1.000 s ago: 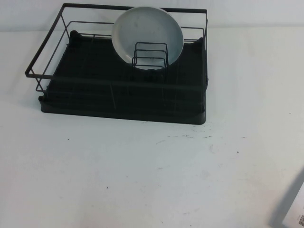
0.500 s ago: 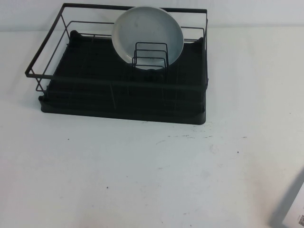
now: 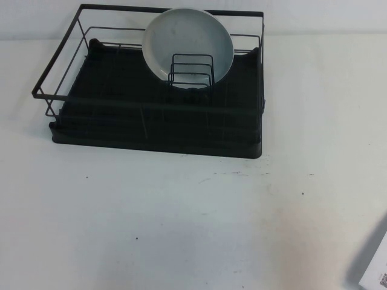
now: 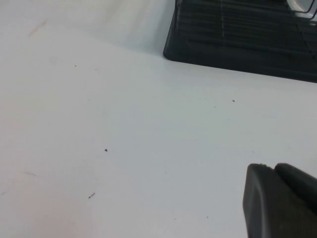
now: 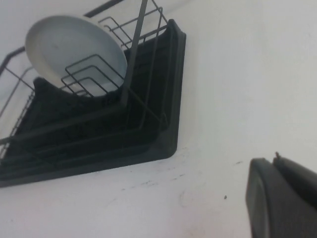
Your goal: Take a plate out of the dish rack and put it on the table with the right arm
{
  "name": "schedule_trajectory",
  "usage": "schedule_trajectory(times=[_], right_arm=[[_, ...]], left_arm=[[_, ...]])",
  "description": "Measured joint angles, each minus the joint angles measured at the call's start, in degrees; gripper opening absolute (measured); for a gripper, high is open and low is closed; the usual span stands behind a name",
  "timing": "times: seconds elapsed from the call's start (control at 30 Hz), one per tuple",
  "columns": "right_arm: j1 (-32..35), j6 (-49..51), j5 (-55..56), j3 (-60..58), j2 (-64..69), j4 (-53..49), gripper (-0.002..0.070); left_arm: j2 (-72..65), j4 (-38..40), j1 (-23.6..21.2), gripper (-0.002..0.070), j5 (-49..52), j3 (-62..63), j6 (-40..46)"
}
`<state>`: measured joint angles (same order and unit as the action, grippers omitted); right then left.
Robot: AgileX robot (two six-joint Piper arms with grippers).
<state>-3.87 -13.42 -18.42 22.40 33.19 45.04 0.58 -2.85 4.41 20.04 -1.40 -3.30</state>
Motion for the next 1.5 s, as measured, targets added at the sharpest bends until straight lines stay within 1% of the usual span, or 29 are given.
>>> schedule_trajectory(times=[0.2, 0.4, 0.53, 0.73, 0.87, 0.93, 1.0, 1.07, 1.5], right_arm=[[0.0, -10.4, -5.6, 19.04, 23.35, -0.22, -0.0018], [-1.35, -16.06, -12.38, 42.5, 46.98, -0.5, -0.0018], [-2.98, -16.79, -20.01, 59.42, 61.59, -1.6, -0.0018], [-3.98, -14.82, -34.71, 90.83, 83.87, -4.0, -0.0018], [-5.47, -10.37, -44.66, 113.29, 96.59, -10.31, -0.0018], [-6.65, -8.03, -46.76, 121.56, 100.98, -13.37, -0.0018], [-7.73, -7.26, -46.47, 125.38, 103.09, -14.56, -0.0018], [-8.43, -7.52, -45.64, 126.44, 103.52, -14.85, -0.0018], [-8.89, -9.59, -43.96, 127.17, 103.52, -14.51, -0.0018]], left_arm=[[0.0, 0.0, 0.0, -0.0004, 0.0, 0.0, 0.0], [0.0, 0.0, 0.0, -0.0004, 0.0, 0.0, 0.0], [0.0, 0.0, 0.0, -0.0004, 0.0, 0.0, 0.0], [0.0, 0.0, 0.0, -0.0004, 0.0, 0.0, 0.0], [0.0, 0.0, 0.0, -0.0004, 0.0, 0.0, 0.0], [0.0, 0.0, 0.0, -0.0004, 0.0, 0.0, 0.0], [0.0, 0.0, 0.0, -0.0004, 0.0, 0.0, 0.0], [0.0, 0.0, 0.0, -0.0004, 0.0, 0.0, 0.0], [0.0, 0.0, 0.0, -0.0004, 0.0, 0.0, 0.0]])
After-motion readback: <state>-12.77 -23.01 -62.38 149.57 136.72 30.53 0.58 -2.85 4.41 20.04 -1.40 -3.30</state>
